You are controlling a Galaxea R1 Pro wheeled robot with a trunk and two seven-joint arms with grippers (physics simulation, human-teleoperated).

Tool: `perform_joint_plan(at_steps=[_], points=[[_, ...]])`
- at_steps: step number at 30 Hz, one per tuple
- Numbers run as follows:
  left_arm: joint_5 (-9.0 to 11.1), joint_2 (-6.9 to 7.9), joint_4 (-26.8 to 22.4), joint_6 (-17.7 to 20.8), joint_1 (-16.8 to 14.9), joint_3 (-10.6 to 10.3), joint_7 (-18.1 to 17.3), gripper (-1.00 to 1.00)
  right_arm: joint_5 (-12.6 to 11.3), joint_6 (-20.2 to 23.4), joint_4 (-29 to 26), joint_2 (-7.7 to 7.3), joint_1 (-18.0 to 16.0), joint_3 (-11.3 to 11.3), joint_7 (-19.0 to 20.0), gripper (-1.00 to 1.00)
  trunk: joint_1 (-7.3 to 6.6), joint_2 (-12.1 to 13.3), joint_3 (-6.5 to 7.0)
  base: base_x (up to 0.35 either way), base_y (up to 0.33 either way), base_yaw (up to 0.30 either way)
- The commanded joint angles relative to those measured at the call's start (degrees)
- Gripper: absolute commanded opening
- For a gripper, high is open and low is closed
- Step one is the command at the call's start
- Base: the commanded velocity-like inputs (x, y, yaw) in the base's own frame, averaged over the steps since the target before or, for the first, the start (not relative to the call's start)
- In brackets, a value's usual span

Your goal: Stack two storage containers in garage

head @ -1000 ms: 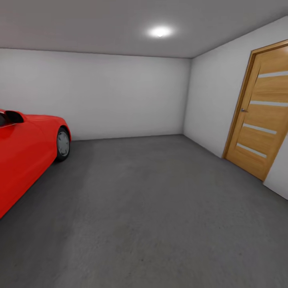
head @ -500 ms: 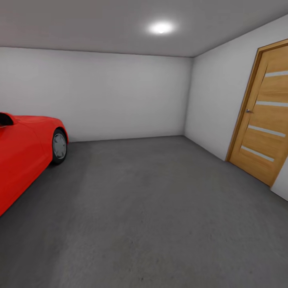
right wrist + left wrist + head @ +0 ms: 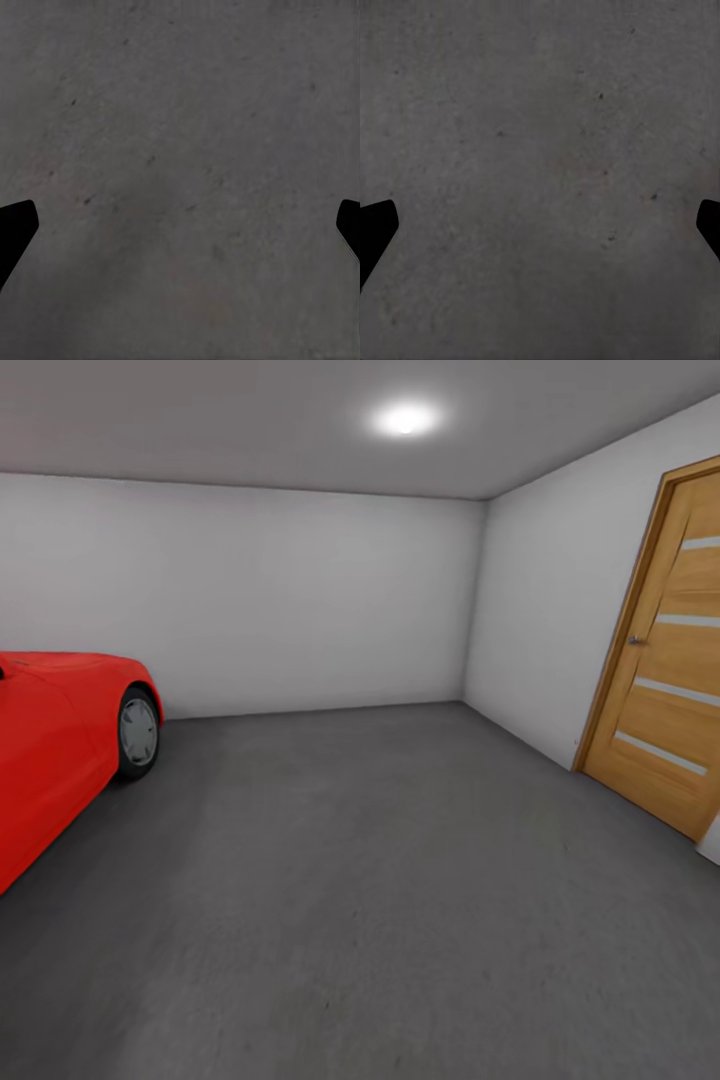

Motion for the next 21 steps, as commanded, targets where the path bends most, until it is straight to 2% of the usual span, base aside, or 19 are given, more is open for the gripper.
perform_joint_plan(at_steps=[1,8,21], points=[[0.25,-0.01,-0.04,-0.06,0.01,0.13,-0.35,1.00,0.01,-0.14,0.04,0.03,-0.03,-0.28,0.49,1.00,0.04,-0.02,-0.05,0.345,0.000,-0.006],[0.25,-0.01,-0.03,-0.06,0.01,0.13,-0.35,1.00,0.01,-0.14,0.04,0.03,-0.03,-0.28,0.48,1.00,0.04,-0.02,-0.05,0.345,0.000,-0.075],[0.25,-0.01,-0.02,-0.06,0.01,0.13,-0.35,1.00,0.01,-0.14,0.04,0.03,-0.03,-0.28,0.49,1.00,0.04,-0.02,-0.05,0.345,0.000,-0.180]])
